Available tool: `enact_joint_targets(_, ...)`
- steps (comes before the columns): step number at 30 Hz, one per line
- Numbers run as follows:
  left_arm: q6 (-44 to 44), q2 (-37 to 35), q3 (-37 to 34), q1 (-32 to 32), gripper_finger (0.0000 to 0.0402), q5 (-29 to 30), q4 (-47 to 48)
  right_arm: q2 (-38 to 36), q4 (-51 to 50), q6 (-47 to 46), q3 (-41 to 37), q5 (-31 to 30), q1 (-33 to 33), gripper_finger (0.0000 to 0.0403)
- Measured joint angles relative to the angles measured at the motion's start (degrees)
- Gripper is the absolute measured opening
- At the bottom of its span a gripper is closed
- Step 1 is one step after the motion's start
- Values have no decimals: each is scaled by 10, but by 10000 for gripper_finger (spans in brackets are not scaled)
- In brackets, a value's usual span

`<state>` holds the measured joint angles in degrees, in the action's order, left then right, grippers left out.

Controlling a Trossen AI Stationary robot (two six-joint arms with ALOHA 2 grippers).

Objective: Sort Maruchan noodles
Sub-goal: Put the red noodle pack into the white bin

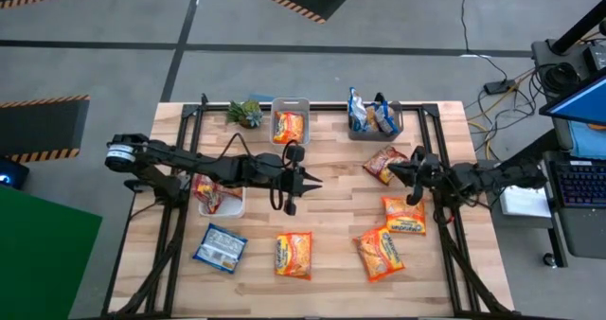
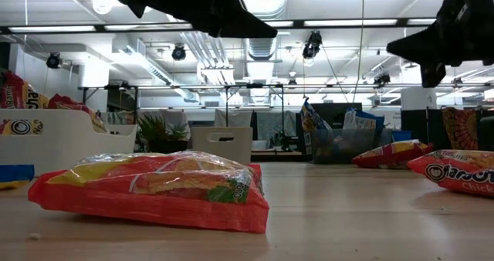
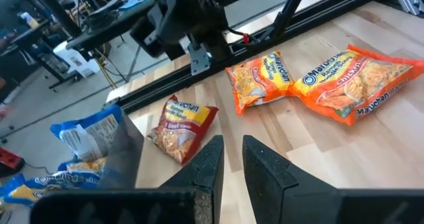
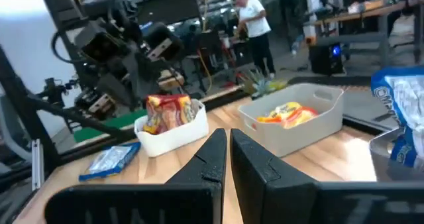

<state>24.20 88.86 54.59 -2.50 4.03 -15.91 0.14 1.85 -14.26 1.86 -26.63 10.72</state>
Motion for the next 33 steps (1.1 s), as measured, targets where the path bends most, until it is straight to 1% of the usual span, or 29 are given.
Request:
enact_joint_targets(3, -15, 0, 0, 0, 38, 9, 5, 11, -9, -49, 1, -31, 0, 13)
enact_joint_targets(4, -22, 0, 0, 0, 38, 16, 9, 16, -11, -81, 1, -48, 0, 13)
enact_joint_targets(6, -37, 0, 0, 1, 38, 37, 17, 24, -16, -143, 2, -58, 0, 13)
enact_joint_targets(9, -69, 5, 0, 4, 38, 59, 34, 51, -17, -223, 2, -56, 0, 13)
enact_joint_targets(11, -100, 13, -2, 6, 38, 60, 36, 71, -18, -260, 3, -49, 0, 13)
enact_joint_targets(15, -167, 44, -11, 5, 38, 60, 30, 123, -3, -296, 6, -20, 0, 13)
enact_joint_targets(18, -202, 71, -11, 1, 38, 59, 33, 163, -16, -315, 27, -19, 0, 13)
enact_joint_targets(21, -207, 87, -10, -3, 38, 59, 32, 198, -98, -359, 68, -26, -8, 13)
enact_joint_targets(25, -207, 90, -9, -4, 38, 59, 29, 236, -293, -454, 138, -80, -19, 13)
enact_joint_targets(28, -206, 89, -9, -3, 38, 59, 19, 263, -415, -518, 184, -94, -25, 13)
enact_joint_targets(31, -206, 89, -9, -3, 38, 59, 10, 290, -481, -546, 219, -87, -25, 13)
enact_joint_targets(33, -205, 89, -9, -3, 38, 59, 6, 307, -488, -550, 231, -70, -25, 16)
